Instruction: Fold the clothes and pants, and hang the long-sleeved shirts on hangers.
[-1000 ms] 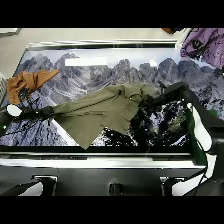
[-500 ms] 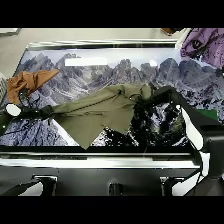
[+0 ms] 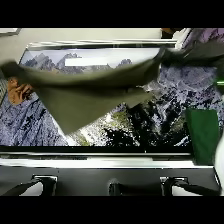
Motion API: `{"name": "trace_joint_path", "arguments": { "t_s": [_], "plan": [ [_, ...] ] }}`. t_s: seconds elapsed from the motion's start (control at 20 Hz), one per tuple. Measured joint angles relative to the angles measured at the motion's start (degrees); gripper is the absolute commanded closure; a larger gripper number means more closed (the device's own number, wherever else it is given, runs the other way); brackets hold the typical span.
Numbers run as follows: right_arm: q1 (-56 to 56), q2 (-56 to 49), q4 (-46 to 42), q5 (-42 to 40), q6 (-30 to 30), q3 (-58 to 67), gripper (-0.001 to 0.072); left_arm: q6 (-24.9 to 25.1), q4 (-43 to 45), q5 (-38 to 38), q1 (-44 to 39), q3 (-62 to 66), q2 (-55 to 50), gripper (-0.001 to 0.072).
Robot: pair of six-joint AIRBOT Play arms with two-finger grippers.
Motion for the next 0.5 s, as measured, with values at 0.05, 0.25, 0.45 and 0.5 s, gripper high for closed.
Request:
{"name": "trace_joint_path", "arguments": {
  "t_s": [0.05,0.25,0.45,0.5],
  "plan": [
    [-0.26,3.89,-2.29,-0.09,1.09,2.29,0.0685,0.09,0.24,-1.51,0.02,4.35,0.87,0.0691],
    [-0.72,19.02,-10.93,-1.27,6.36,7.67,0.0684,0.15,1.42,-7.87,0.09,15.15,7.26,0.0691],
    [-0.83,30.6,-17.4,-1.7,12.39,9.27,0.0685,-1.9,4.59,-12.24,0.07,18.1,14.62,0.0692],
    [-0.83,32.17,-18.97,-1.7,13.97,9.44,0.0685,-3.06,5.95,-12.72,0.07,18.43,16.13,0.0692]
  ]
}}
